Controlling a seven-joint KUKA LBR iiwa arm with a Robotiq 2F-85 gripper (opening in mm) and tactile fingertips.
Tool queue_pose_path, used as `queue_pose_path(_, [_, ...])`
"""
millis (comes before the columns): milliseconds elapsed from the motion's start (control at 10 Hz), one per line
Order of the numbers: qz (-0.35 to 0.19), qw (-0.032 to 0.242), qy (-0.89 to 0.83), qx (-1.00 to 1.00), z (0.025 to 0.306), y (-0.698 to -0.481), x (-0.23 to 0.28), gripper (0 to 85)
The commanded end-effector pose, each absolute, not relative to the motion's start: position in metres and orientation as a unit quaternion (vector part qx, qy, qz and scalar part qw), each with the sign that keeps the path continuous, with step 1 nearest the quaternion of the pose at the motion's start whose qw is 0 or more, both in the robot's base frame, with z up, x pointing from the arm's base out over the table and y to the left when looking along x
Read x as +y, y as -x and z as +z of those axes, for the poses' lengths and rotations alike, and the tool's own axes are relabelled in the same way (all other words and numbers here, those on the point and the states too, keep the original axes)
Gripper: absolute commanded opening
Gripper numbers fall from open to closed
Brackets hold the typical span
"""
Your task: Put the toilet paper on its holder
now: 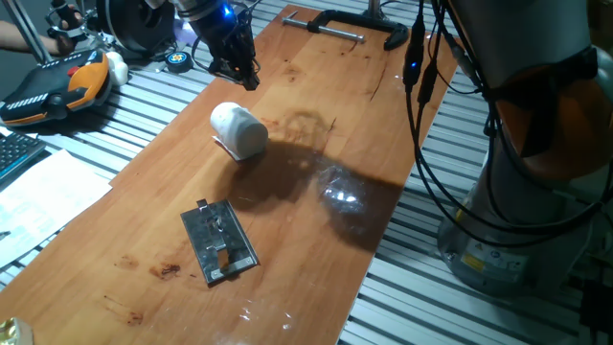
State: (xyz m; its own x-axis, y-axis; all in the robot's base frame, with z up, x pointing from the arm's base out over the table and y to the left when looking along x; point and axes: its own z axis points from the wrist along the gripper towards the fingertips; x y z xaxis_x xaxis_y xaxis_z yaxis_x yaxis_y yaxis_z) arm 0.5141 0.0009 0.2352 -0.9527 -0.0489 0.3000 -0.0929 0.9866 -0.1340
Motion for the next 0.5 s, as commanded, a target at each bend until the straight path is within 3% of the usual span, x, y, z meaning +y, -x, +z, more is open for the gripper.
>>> queue_pose_path(0, [0.074,0.150,-0.036,-0.985,0.2353,-0.5140,0.0009,0.7])
queue_pose_path(400, [0.074,0.152,-0.032,-0.985,0.2354,-0.5143,0.0008,0.7])
